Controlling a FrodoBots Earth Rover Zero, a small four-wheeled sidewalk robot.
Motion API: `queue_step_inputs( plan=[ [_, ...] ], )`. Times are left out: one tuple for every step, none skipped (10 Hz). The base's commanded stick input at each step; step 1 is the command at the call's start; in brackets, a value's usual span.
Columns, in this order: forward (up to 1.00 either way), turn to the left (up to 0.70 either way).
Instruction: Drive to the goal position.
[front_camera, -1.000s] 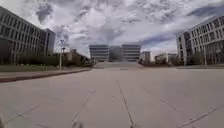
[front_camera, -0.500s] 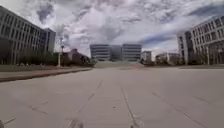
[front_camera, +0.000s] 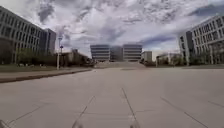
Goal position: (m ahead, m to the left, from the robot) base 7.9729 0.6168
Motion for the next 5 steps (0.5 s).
queue_step_inputs(
  plan=[
    [1.0, 0.0],
    [1.0, 0.0],
    [1.0, 0.0],
    [1.0, 0.0],
    [1.0, 0.0]
  ],
)
